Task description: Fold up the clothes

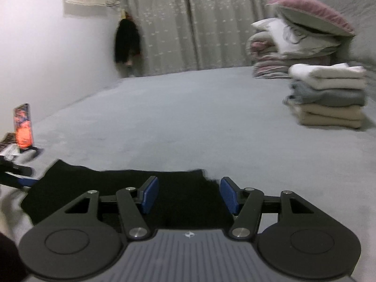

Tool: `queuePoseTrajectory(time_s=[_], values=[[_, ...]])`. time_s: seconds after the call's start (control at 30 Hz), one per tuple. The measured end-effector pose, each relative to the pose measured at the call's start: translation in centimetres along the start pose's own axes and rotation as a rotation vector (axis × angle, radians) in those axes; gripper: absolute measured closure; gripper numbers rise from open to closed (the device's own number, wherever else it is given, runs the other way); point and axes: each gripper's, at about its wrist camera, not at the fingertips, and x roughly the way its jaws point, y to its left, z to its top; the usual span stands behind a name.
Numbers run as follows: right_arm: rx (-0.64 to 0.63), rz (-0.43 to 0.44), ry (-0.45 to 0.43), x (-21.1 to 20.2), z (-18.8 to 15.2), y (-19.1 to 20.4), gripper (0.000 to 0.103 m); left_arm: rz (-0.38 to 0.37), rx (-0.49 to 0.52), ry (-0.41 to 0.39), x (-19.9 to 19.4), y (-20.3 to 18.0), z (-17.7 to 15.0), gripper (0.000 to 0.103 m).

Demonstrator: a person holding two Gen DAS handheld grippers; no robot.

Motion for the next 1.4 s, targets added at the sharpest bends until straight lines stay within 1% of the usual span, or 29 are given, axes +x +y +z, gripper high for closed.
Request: queuePoseTrajectory(time_s=[0.07,0.17,0.27,0.3,0.33,0.37,0.4,0.47,0.57,0.6,0.73,0.8,0.9,1.07,1.1,1.13,1.2,1.33,1.4], values=[[-0.016,0.041,0.007,0.7,0.3,1.2,0.045,-0.016,-0.028,0.023,0.7,0.2,0.0,0.041],[-0.049,0.101,0.022,2.0,0.6,3.3,0.046,-0.039,-0.044,0.05,1.6,0.1,0.0,0.041],[-0.088,0.162,0.044,3.3,0.6,5.5,0.054,-0.042,-0.037,0.064,2.2,-0.3,-0.2,0.041],[-0.095,0.18,0.057,3.8,0.6,6.0,0.059,-0.04,-0.031,0.067,2.4,-0.5,-0.3,0.043],[-0.103,0.199,0.07,4.3,0.6,6.6,0.065,-0.039,-0.03,0.071,2.5,-0.7,-0.4,0.05],[-0.109,0.217,0.081,4.7,0.6,7.2,0.068,-0.038,-0.035,0.078,2.7,-0.7,-0.4,0.058],[-0.112,0.231,0.089,5.1,0.6,7.6,0.07,-0.035,-0.04,0.084,2.9,-0.7,-0.5,0.062],[-0.115,0.258,0.106,5.8,0.6,8.5,0.075,-0.024,-0.053,0.094,3.1,-0.5,-0.5,0.08],[-0.096,0.279,0.13,7.1,0.8,9.0,0.079,-0.03,-0.089,0.102,3.1,-0.2,-0.5,0.086],[-0.084,0.281,0.148,7.6,0.7,9.1,0.081,-0.035,-0.094,0.102,3.0,-0.1,-0.5,0.086],[-0.041,0.268,0.273,10.2,0.0,9.3,0.087,-0.058,-0.059,0.08,2.2,-1.2,-0.4,0.088],[-0.015,0.265,0.321,11.3,-0.4,9.4,0.089,-0.087,-0.046,0.066,1.7,-2.0,-0.4,0.089],[0.039,0.29,0.328,11.6,0.2,8.7,0.089,-0.127,-0.028,0.043,1.0,-3.5,-0.2,0.089],[0.212,0.321,0.325,11.9,0.7,6.1,0.087,-0.159,0.027,0.008,0.6,-6.9,0.6,0.089],[0.255,0.327,0.321,11.9,0.8,5.5,0.083,-0.164,0.033,0.008,0.8,-7.5,0.7,0.089],[0.301,0.338,0.313,11.7,1.0,4.7,0.075,-0.167,0.038,0.012,1.2,-8.2,0.9,0.089],[0.399,0.369,0.29,11.2,1.3,3.1,0.066,-0.174,0.05,0.02,2.0,-9.7,1.1,0.089],[0.575,0.434,0.252,10.1,1.5,-0.2,0.06,-0.193,0.083,0.042,4.3,-12.7,0.9,0.089],[0.646,0.452,0.24,9.7,1.5,-1.5,0.059,-0.198,0.102,0.054,5.7,-14.3,0.7,0.089]])
